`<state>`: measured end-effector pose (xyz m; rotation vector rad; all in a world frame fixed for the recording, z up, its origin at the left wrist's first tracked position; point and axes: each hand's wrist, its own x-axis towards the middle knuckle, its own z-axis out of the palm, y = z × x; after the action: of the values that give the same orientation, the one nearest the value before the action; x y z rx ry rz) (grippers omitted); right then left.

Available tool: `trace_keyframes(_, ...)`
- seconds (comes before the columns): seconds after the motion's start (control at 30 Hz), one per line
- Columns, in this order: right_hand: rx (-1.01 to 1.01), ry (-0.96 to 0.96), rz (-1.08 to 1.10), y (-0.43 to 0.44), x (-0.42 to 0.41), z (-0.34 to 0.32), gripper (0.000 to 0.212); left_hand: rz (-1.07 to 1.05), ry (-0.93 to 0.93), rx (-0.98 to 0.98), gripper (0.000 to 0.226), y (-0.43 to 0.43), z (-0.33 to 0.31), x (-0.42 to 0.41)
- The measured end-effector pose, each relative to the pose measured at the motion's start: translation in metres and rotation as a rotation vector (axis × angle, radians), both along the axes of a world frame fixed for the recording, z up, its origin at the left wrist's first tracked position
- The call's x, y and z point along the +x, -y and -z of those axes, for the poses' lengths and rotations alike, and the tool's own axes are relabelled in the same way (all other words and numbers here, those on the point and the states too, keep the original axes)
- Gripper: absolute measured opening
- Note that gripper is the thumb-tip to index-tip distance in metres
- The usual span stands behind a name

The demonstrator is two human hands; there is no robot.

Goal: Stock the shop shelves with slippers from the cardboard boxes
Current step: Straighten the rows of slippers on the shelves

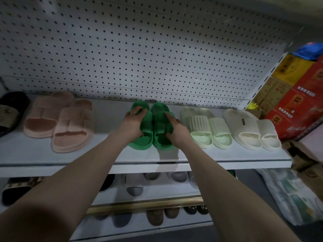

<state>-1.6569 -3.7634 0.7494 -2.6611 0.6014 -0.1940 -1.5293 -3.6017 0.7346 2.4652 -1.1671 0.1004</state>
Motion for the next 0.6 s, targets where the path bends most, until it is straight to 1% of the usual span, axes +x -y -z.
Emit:
trace_keyframes(0.23, 0.027, -0.023, -0.014, 0.010, 0.008, 0.001, 0.081, -0.075, -0.088, 0.062, 0.105, 0.006, 0.002, 0.004)
trace_keyframes(0.3, 0.035, -0.028, -0.019, 0.011, 0.009, 0.002, 0.081, -0.078, -0.101, 0.041, 0.105, 0.005, 0.002, 0.005)
trace_keyframes(0.37, 0.040, -0.034, -0.035, 0.012, 0.010, 0.003, 0.081, -0.077, -0.100, 0.009, 0.101, 0.003, 0.002, 0.003)
trace_keyframes(0.47, 0.078, -0.030, -0.049, 0.010, 0.008, 0.006, 0.082, -0.059, -0.073, -0.025, 0.099, 0.002, 0.003, 0.001)
trace_keyframes(0.6, 0.094, 0.033, -0.012, 0.003, 0.002, 0.013, 0.083, -0.060, -0.070, -0.072, 0.094, -0.002, 0.007, -0.004)
